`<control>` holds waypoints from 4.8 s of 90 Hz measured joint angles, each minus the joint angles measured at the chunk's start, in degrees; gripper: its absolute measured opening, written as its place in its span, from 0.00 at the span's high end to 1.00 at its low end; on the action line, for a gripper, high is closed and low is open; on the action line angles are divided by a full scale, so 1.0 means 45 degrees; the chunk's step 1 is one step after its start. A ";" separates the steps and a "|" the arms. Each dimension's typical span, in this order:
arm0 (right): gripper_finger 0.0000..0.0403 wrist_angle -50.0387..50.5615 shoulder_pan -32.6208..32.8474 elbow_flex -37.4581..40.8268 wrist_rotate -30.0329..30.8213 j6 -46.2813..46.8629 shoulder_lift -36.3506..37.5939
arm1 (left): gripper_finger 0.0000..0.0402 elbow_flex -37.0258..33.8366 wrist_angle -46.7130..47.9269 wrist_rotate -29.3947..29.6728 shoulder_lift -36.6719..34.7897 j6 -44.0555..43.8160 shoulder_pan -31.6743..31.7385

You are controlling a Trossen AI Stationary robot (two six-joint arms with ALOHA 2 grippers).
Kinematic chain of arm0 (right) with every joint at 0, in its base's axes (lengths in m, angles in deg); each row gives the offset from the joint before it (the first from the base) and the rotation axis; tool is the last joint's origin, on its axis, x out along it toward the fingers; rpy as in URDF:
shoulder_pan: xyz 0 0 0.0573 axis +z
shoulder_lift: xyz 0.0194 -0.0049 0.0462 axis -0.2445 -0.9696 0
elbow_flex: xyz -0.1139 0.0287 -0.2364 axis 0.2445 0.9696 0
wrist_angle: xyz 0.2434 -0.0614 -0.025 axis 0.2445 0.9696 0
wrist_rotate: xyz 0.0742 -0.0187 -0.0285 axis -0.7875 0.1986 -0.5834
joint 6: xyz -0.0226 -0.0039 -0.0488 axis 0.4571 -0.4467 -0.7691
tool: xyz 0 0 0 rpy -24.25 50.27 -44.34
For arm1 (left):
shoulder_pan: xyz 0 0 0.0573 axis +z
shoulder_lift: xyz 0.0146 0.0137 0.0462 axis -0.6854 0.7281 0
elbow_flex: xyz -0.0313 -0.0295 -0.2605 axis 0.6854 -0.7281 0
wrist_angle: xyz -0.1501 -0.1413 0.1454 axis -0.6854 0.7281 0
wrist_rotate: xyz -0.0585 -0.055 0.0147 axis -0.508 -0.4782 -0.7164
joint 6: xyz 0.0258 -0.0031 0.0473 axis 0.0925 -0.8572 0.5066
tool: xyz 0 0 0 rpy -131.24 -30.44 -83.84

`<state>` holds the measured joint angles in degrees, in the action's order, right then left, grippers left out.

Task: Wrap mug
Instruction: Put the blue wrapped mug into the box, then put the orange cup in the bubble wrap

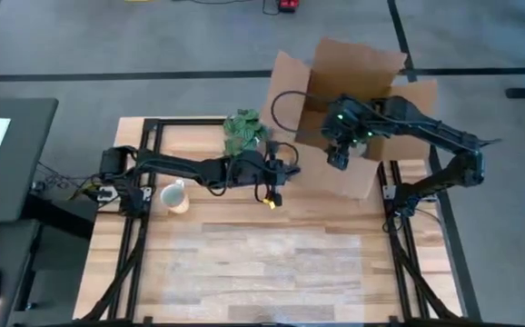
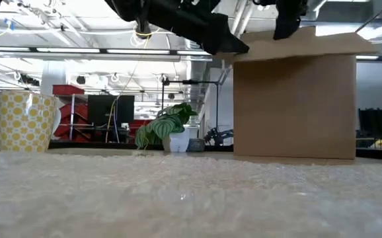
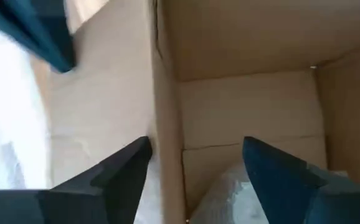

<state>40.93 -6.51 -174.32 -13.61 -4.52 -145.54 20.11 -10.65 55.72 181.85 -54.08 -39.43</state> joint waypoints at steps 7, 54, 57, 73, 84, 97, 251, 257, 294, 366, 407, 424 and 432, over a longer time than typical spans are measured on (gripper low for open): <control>0.39 0.0075 0.0096 0.0040 -0.0131 -0.0366 -0.0364 | 1.00 0.0000 0.0179 0.0320 0.0000 -0.0078 -0.0036; 0.73 0.0485 0.0559 0.0153 -0.0054 -0.0581 -0.1943 | 1.00 -0.0010 0.1585 0.2846 -0.0959 0.0115 -0.1302; 0.78 0.0454 0.0650 0.0143 -0.0044 -0.0606 -0.2044 | 1.00 -0.0010 0.1871 0.3087 -0.1156 0.0022 -0.1466; 0.97 0.0295 0.1289 0.0152 0.0027 -0.0303 -0.2032 | 1.00 -0.0010 0.4395 0.3958 -0.2412 -0.1102 -0.2300; 0.95 0.0262 0.2001 0.0152 0.0203 0.0311 -0.2032 | 1.00 -0.0304 0.5877 0.4396 -0.3237 -0.2185 -0.2796; 0.97 0.0106 0.2980 0.0152 0.0241 0.1009 -0.2032 | 1.00 -0.0900 0.7110 0.5318 -0.4069 -0.3385 -0.3361; 0.41 0.0319 0.7425 -0.4892 0.1249 0.1273 -0.1739 | 0.74 -0.2637 1.8554 0.4963 -0.7138 -1.8058 -0.7766; 0.41 0.0309 0.8390 -0.4894 0.1566 0.1786 -0.1678 | 0.68 -0.2637 1.9307 0.4667 -0.7224 -1.8640 -0.7761; 0.41 -0.2400 1.3861 -0.3366 0.3727 0.4832 -0.1746 | 0.49 -0.2772 2.1644 0.2155 -0.7556 -1.9477 -0.6269; 0.41 -0.6256 1.5897 0.0474 0.5506 0.9212 -0.1838 | 0.97 -0.5560 1.9438 0.1310 -0.7608 -1.7059 -0.6213; 0.41 -0.7468 1.5028 0.2674 0.4180 1.1293 -0.1858 | 0.99 -0.2659 1.2876 0.0204 -0.6894 -1.3595 -0.7859; 0.41 -0.8086 1.4840 0.3191 0.4271 1.1286 -0.1862 | 1.00 -0.2487 0.9822 -0.0243 -0.4695 -1.1940 -0.8199; 0.41 -0.8317 1.4689 0.3250 0.4350 1.1270 -0.1858 | 1.00 -0.1586 0.9828 -0.0250 -0.3418 -1.0967 -0.8199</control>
<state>3.50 59.59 -159.69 5.96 46.20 -153.90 12.97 33.58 54.60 166.47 -103.43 -76.33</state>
